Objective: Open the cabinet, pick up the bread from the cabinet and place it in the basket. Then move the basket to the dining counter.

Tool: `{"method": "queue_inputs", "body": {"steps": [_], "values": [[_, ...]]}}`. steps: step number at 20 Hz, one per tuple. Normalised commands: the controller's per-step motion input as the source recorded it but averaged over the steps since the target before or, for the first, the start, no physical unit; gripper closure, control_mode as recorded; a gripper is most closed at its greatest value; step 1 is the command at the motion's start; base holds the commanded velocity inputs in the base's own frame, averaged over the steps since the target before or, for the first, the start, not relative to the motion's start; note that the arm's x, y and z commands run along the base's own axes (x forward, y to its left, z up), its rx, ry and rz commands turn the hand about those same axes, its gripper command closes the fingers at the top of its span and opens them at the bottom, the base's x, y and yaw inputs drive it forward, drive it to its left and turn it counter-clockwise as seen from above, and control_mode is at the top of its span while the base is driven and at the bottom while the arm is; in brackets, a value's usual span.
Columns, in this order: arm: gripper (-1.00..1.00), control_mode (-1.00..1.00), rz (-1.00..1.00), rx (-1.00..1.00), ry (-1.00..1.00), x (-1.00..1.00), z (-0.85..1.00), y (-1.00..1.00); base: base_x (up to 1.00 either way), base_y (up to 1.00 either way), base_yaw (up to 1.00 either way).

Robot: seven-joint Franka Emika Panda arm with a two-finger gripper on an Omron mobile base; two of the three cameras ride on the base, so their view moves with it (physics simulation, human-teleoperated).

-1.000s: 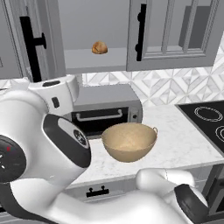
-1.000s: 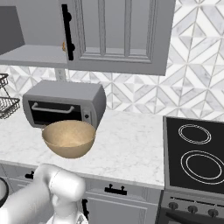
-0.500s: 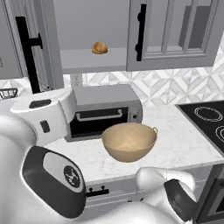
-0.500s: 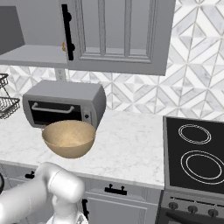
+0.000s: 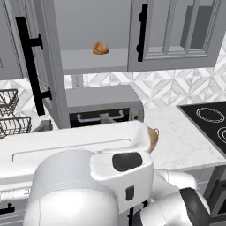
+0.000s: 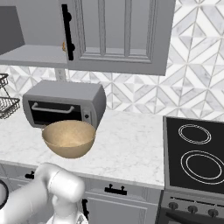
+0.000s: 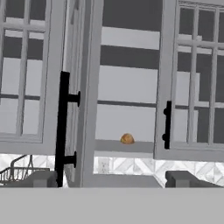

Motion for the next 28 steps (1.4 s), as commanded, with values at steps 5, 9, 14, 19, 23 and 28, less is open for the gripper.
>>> {"method": "queue_inputs", "body": {"steps": [5,9,14,19,23,28], "values": [[-1.00,-1.00,0.24,0.22,-0.01,0.00,0.15,-1.00,0.00,0.00,0.00],[-1.00,-1.00,0.22,0.27,0.00,0.41,0.01,-1.00,0.00,0.00,0.00],[-1.00,-1.00,0.31,0.28,0.00,0.89,0.00,-0.93,0.00,0.00,0.00],[-1.00,-1.00,0.43,0.22,-0.01,1.00,-0.14,-0.52,0.00,0.00,0.00],[-1.00,-1.00,0.55,0.16,-0.11,1.00,-0.53,-0.28,0.00,0.00,0.00],[-1.00,-1.00,0.68,0.11,-0.16,0.94,-0.74,-0.02,0.00,0.00,0.00]]}}
